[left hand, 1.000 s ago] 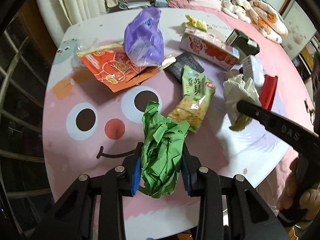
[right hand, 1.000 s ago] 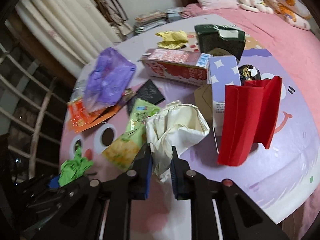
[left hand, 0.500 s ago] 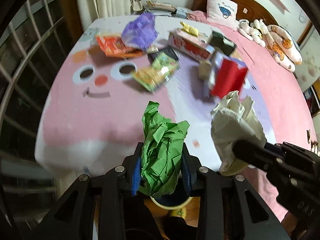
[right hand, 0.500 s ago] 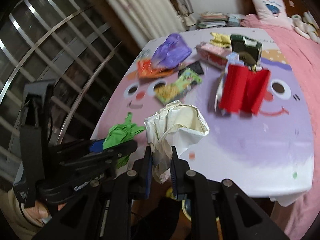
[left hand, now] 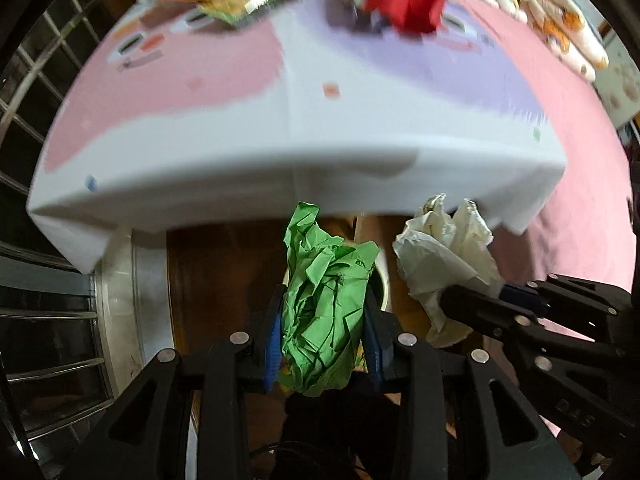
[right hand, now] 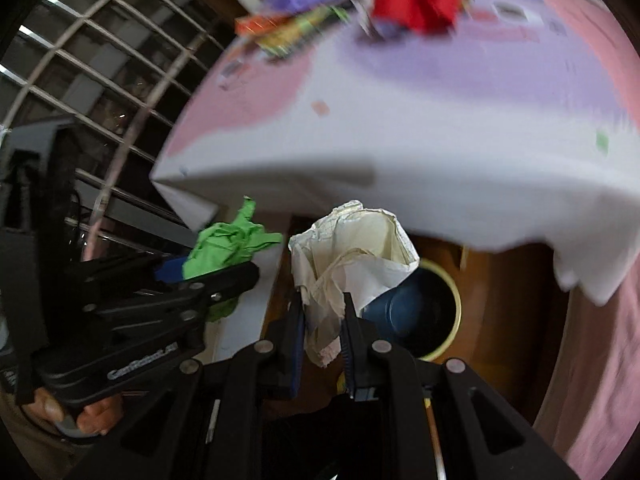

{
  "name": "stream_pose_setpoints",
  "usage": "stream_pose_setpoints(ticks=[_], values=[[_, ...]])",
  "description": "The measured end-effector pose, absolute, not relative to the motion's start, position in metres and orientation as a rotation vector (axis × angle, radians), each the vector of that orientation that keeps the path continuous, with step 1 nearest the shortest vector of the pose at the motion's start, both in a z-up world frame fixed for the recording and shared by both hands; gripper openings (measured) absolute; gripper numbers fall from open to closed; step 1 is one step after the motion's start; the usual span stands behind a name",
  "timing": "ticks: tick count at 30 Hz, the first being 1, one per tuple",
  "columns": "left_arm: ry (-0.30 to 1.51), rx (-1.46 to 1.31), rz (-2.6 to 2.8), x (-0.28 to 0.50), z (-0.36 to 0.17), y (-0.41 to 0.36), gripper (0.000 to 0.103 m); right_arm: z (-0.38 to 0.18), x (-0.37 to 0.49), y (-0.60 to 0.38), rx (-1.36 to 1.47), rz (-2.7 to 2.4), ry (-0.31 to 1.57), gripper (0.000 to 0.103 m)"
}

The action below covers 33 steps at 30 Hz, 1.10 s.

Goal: Collect trash
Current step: 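Carry green paper and white tissue to the bin and open both grippers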

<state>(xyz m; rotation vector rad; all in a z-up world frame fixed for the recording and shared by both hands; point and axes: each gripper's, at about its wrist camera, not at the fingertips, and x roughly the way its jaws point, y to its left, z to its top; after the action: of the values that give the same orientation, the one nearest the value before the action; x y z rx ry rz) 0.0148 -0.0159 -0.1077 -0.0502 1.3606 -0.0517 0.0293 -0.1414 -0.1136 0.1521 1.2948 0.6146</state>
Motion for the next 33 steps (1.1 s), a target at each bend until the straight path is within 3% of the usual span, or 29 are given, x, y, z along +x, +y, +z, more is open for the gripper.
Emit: stream_pose_setpoints(ticks=[14,20,23,25,26,30,33], values=[[1.437,-0.015,-0.145,0.011,-0.295,-0.038,0.033,-0.323,0.024,-0.151,0.231,0.389,1.406,0.017],[1.408,0.019,-0.141,0.014,-0.336,-0.047,0.036,-0.382,0.026,-0.158,0.299,0.336,1.419,0.022],[1.411,0.026,-0.135,0.020,-0.349,-0.037,0.047,-0.393,0.027,-0.155,0.292,0.322,1.420,0.032],[1.421,0.023,-0.132,0.022,-0.353,-0.033,0.060,-0.397,0.028,-0.152,0.291,0.310,1.425,0.051],[1.422,0.023,-0.129,0.022,-0.355,-0.032,0.070,-0.396,0.028,-0.152,0.290,0.306,1.419,0.054],[1.422,0.014,-0.120,0.024,-0.353,-0.025,0.084,-0.391,0.033,-0.151,0.290,0.295,1.407,0.056],[1.414,0.013,-0.109,0.026,-0.347,-0.020,0.084,-0.384,0.036,-0.152,0.287,0.278,1.393,0.057]])
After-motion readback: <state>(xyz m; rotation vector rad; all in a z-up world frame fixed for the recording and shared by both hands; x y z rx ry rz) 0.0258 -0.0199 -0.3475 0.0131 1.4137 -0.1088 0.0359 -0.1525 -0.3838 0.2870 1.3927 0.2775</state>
